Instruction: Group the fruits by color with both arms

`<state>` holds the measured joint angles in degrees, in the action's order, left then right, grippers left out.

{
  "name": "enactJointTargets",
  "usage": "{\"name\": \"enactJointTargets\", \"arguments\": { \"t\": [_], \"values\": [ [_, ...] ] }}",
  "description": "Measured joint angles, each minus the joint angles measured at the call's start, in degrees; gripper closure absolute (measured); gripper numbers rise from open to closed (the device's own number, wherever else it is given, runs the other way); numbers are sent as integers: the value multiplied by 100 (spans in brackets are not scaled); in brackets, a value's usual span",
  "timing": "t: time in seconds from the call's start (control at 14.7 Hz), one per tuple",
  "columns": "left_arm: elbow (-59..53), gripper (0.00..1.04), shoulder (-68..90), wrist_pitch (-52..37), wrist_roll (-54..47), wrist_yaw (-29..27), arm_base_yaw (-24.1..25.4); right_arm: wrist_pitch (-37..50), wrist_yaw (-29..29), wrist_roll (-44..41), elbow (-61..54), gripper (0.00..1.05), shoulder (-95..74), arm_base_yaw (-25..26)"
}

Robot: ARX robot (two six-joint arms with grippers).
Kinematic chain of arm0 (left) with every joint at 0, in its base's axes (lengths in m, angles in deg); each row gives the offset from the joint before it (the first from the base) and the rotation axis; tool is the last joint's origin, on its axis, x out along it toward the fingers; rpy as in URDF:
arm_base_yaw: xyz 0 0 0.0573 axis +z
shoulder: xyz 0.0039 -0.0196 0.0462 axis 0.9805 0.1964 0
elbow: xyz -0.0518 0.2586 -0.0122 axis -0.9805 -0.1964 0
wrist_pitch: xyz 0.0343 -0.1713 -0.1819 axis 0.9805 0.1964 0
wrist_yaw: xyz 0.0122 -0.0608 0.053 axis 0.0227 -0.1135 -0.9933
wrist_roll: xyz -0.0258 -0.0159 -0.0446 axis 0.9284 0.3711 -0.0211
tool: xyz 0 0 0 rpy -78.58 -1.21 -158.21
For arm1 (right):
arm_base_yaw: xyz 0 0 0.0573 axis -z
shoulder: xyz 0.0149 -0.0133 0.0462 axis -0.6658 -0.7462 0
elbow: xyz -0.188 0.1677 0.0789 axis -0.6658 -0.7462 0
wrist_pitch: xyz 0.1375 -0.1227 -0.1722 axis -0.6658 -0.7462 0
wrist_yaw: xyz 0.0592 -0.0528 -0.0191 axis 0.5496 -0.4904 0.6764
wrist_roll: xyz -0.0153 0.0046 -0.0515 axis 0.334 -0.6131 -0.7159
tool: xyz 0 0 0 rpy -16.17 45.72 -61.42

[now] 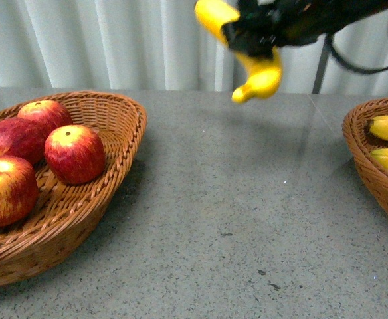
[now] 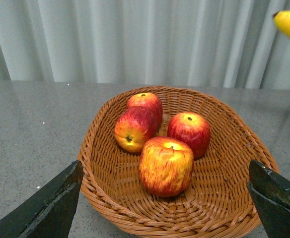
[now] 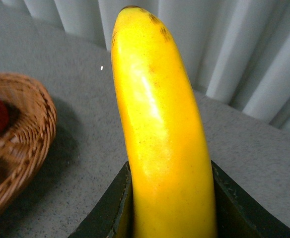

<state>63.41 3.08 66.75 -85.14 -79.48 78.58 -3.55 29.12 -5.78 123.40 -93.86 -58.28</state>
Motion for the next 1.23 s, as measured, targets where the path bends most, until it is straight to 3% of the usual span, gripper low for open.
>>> {"name": "enactJointTargets", "arguments": {
  "t": [0.14,0.27,0.68,0.82,1.02,1.09,1.23],
  "values": [
    [0,7,0,2,0,0,0,538,297,428,-734,69,761,446],
    [0,7,0,2,0,0,0,518,514,520,-1530,70,1379,1040],
    [0,7,0,2,0,0,0,236,798,-933,-3180,70,2216,3163],
    [0,7,0,2,0,0,0,225,942,-1287,-3493,70,2286,3451],
    [0,7,0,2,0,0,0,118,1102,-1569,-3724,70,2402,3497],
    [0,7,0,2,0,0,0,116,1113,-1622,-3755,63,2413,3497],
    [0,7,0,2,0,0,0,131,1137,-1622,-3759,39,2465,3497]
  ]
}}
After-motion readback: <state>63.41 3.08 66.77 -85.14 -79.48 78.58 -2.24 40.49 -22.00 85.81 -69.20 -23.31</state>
